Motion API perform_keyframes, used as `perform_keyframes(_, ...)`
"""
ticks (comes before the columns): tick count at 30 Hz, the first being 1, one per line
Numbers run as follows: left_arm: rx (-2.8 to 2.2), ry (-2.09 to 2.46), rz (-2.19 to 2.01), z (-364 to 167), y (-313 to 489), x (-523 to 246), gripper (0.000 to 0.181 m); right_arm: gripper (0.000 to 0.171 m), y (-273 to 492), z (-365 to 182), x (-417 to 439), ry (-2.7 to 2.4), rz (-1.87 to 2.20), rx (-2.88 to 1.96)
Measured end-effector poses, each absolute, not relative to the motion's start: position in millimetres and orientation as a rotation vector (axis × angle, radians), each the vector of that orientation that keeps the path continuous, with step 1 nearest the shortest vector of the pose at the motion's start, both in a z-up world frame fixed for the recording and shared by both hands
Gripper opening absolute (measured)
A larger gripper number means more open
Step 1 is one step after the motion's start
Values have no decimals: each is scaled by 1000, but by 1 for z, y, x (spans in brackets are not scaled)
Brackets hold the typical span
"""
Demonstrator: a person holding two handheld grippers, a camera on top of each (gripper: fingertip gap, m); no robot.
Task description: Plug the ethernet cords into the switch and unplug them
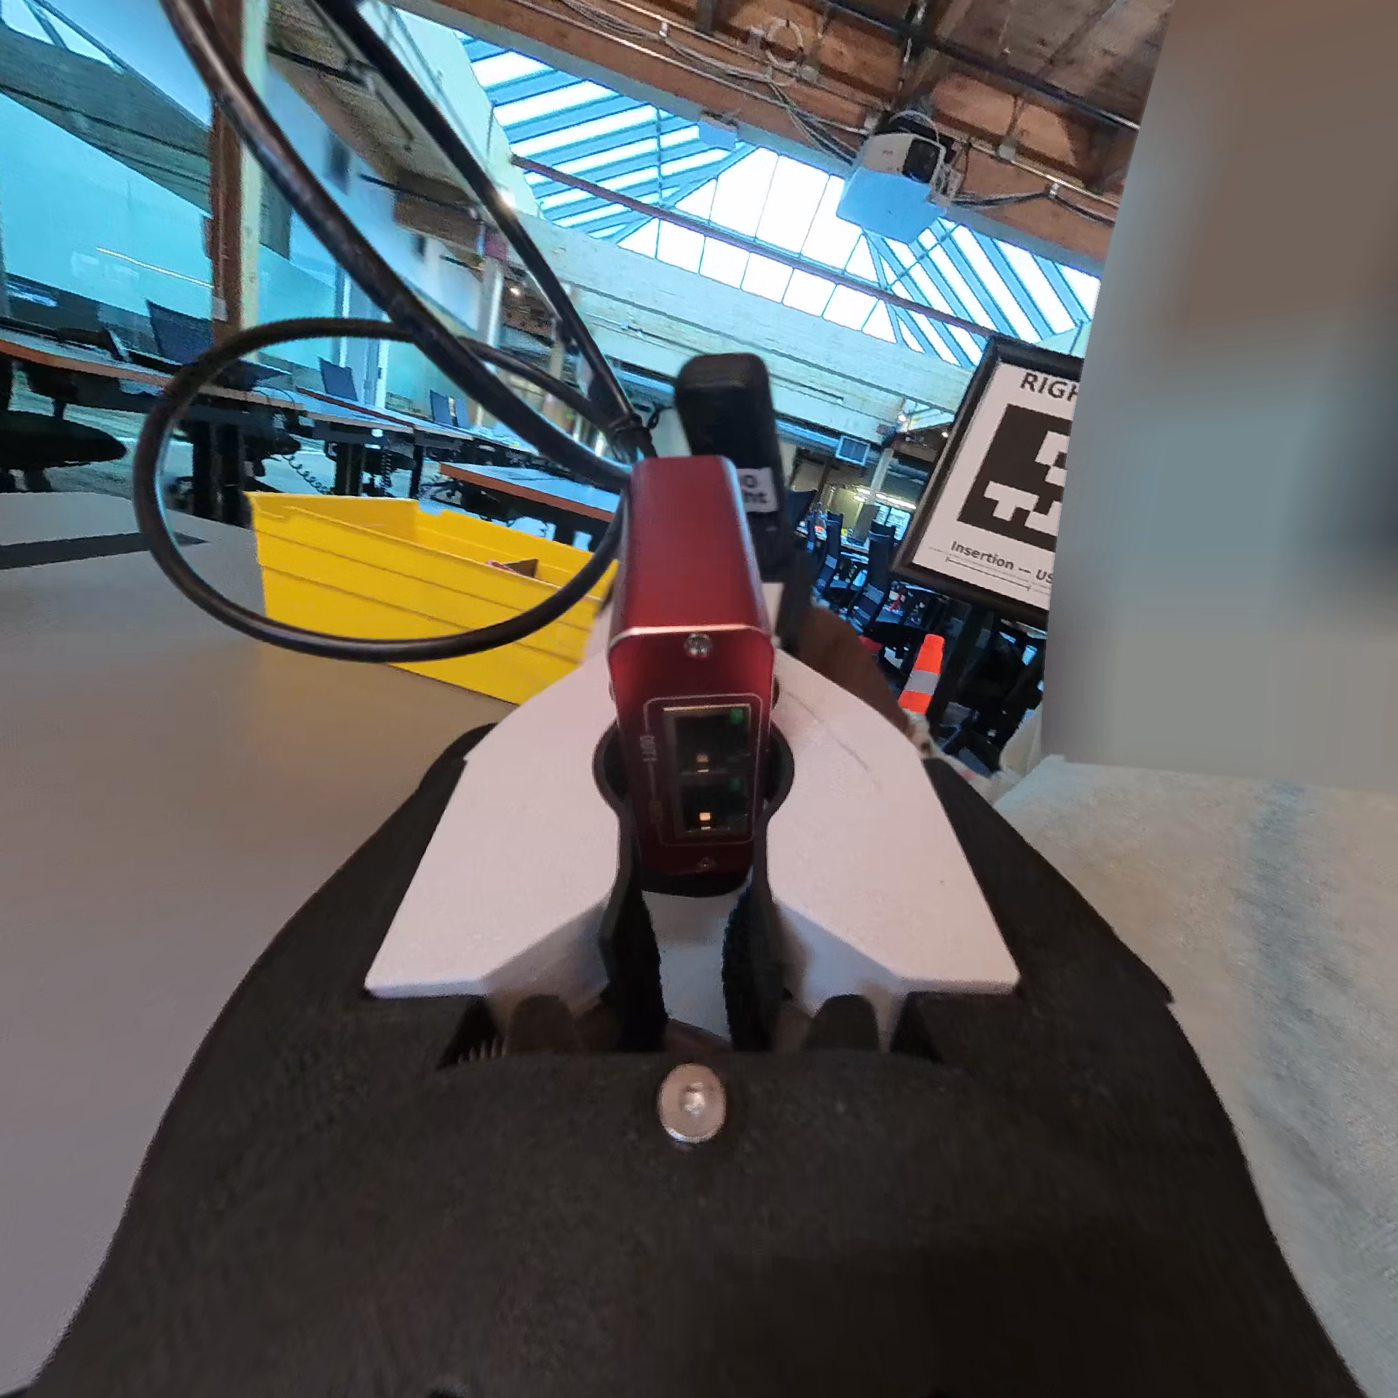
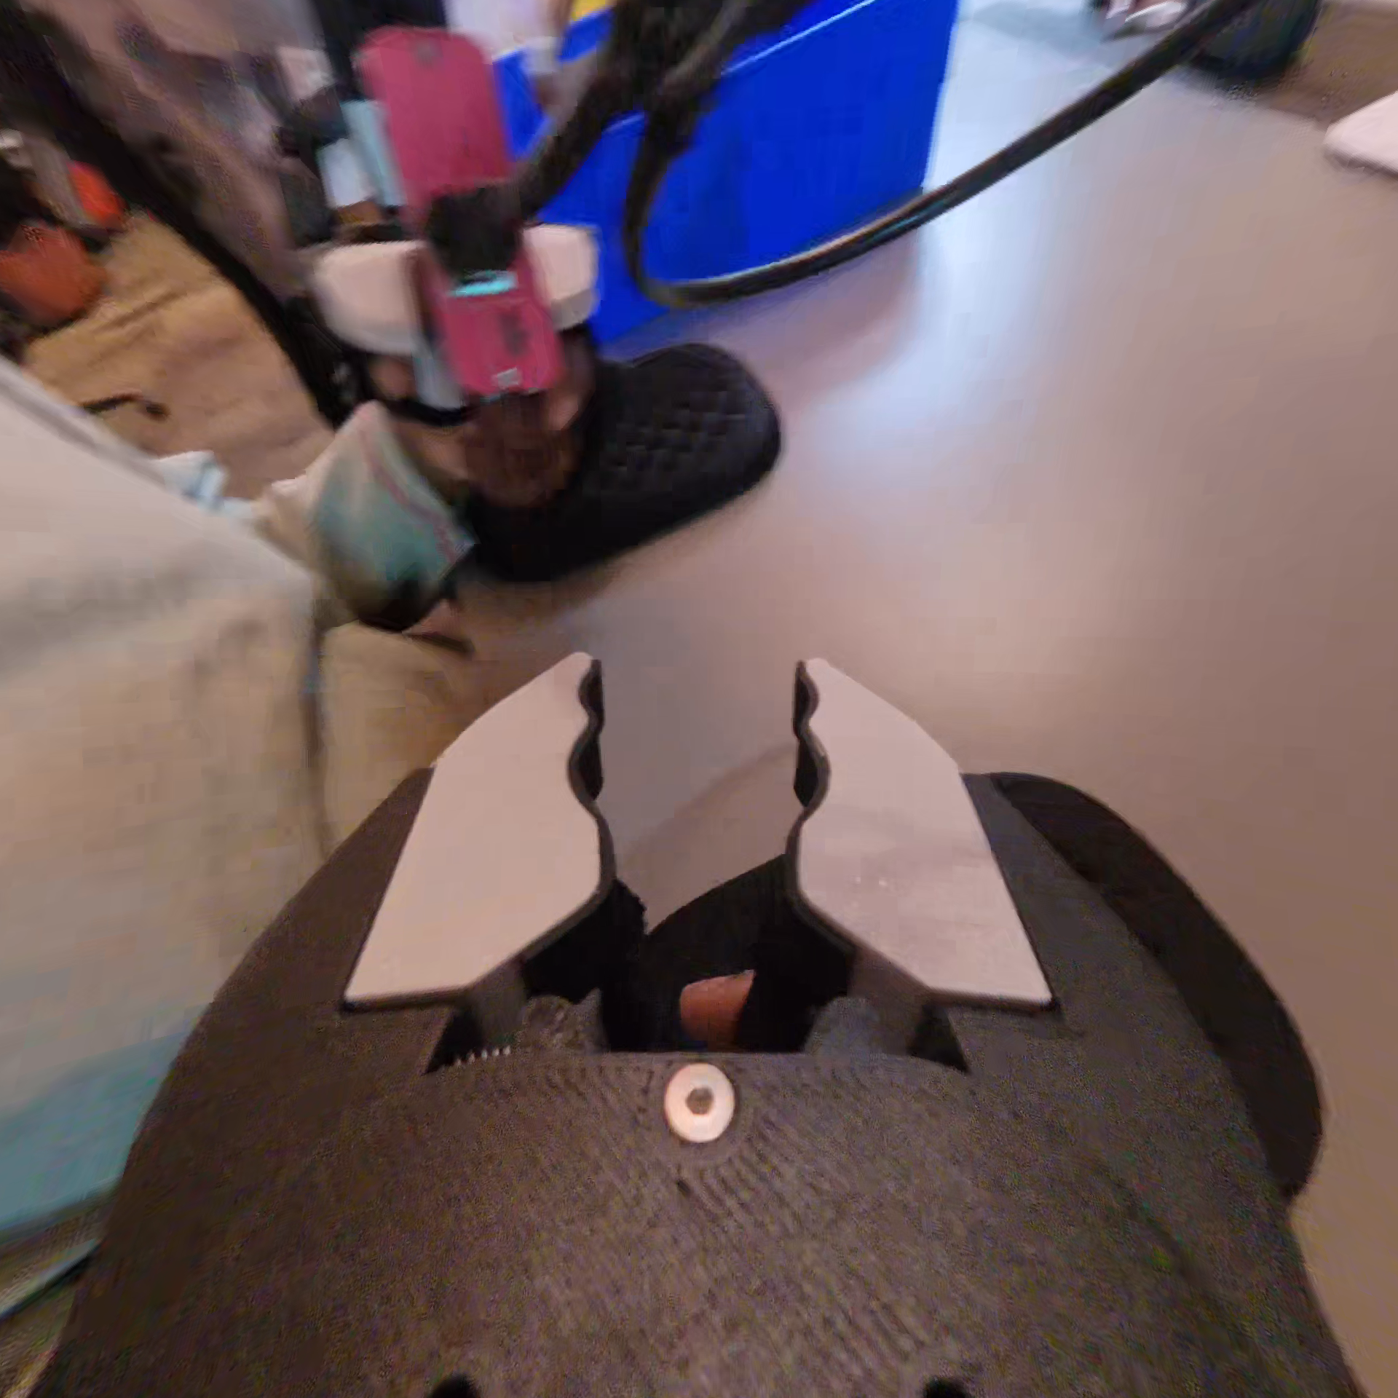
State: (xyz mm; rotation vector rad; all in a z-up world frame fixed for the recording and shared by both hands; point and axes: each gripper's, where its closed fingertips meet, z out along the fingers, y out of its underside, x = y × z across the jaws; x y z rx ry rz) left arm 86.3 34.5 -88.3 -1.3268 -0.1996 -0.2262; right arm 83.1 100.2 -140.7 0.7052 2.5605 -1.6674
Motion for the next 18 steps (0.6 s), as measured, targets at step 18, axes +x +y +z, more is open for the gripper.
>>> perform_keyframes(18,-1365,-147,-268,-96,47,99,28,17,44,-72,95,1919,-2286,261)
